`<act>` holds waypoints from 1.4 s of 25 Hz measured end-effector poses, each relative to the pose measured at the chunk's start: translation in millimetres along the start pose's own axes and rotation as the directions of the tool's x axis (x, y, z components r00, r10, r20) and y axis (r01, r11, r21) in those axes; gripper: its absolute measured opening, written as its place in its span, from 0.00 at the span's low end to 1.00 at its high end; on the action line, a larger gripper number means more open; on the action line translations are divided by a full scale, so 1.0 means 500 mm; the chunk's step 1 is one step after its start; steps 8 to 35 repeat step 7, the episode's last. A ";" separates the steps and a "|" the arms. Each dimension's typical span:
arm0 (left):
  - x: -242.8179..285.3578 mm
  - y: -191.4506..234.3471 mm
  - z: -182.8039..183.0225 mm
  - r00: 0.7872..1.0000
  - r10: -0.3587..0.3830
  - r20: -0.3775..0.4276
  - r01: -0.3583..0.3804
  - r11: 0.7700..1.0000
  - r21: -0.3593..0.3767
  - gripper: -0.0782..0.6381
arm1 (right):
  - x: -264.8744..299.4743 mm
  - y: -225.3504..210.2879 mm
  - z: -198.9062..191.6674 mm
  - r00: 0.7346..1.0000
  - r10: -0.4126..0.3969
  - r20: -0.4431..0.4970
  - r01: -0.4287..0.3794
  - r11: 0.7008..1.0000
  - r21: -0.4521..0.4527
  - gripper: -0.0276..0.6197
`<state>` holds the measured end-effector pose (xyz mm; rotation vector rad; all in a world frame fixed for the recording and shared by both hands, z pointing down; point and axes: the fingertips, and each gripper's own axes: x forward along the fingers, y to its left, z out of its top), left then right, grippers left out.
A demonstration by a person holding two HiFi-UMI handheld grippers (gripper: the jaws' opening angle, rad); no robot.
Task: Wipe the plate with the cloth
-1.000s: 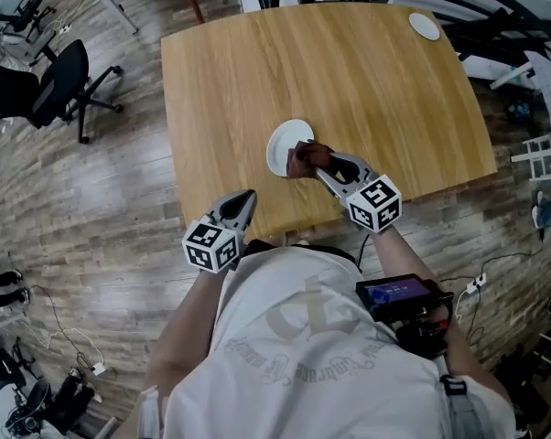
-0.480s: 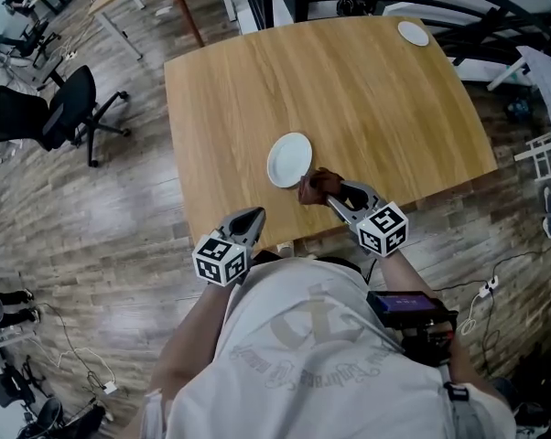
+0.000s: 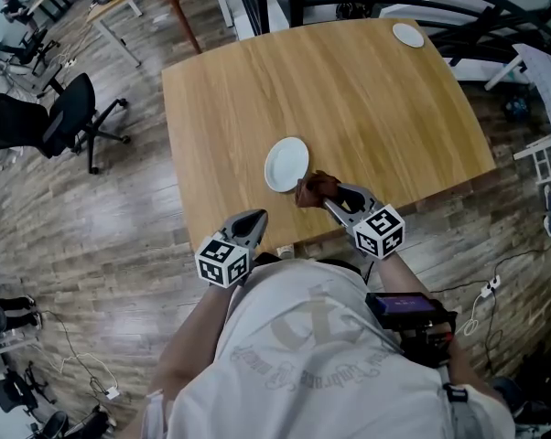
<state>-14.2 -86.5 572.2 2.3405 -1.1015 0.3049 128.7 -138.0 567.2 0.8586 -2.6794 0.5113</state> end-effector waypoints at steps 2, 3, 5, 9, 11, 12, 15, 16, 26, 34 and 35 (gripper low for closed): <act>0.001 0.004 -0.001 1.000 0.000 -0.002 0.000 1.000 -0.003 0.13 | 0.004 0.001 -0.002 1.000 0.003 -0.002 -0.003 1.000 0.003 0.24; 0.001 0.007 -0.001 1.000 0.001 -0.004 -0.001 1.000 -0.004 0.13 | 0.007 0.002 -0.001 1.000 0.004 -0.004 -0.004 1.000 0.003 0.24; 0.002 0.013 0.001 1.000 0.001 -0.004 -0.001 1.000 -0.005 0.13 | 0.013 0.001 0.000 1.000 0.005 -0.006 -0.005 1.000 0.001 0.24; 0.005 0.018 0.004 1.000 0.000 -0.004 0.000 1.000 -0.007 0.13 | 0.019 -0.001 0.002 1.000 0.005 -0.009 -0.005 1.000 -0.001 0.24; 0.005 0.018 0.004 1.000 0.000 -0.004 0.000 1.000 -0.007 0.13 | 0.019 -0.001 0.002 1.000 0.005 -0.009 -0.005 1.000 -0.001 0.24; 0.005 0.018 0.004 1.000 0.000 -0.004 0.000 1.000 -0.007 0.13 | 0.019 -0.001 0.002 1.000 0.005 -0.009 -0.005 1.000 -0.001 0.24; 0.005 0.018 0.004 1.000 0.000 -0.004 0.000 1.000 -0.007 0.13 | 0.019 -0.001 0.002 1.000 0.005 -0.009 -0.005 1.000 -0.001 0.24; 0.005 0.018 0.004 1.000 0.000 -0.004 0.000 1.000 -0.007 0.13 | 0.019 -0.001 0.002 1.000 0.005 -0.009 -0.005 1.000 -0.001 0.24; 0.005 0.018 0.004 1.000 0.000 -0.004 0.000 1.000 -0.007 0.13 | 0.019 -0.001 0.002 1.000 0.005 -0.009 -0.005 1.000 -0.001 0.24; 0.005 0.018 0.004 1.000 0.000 -0.004 0.000 1.000 -0.007 0.13 | 0.019 -0.001 0.002 1.000 0.005 -0.009 -0.005 1.000 -0.001 0.24; 0.005 0.018 0.004 1.000 0.000 -0.004 0.000 1.000 -0.007 0.13 | 0.019 -0.001 0.002 1.000 0.005 -0.009 -0.005 1.000 -0.001 0.24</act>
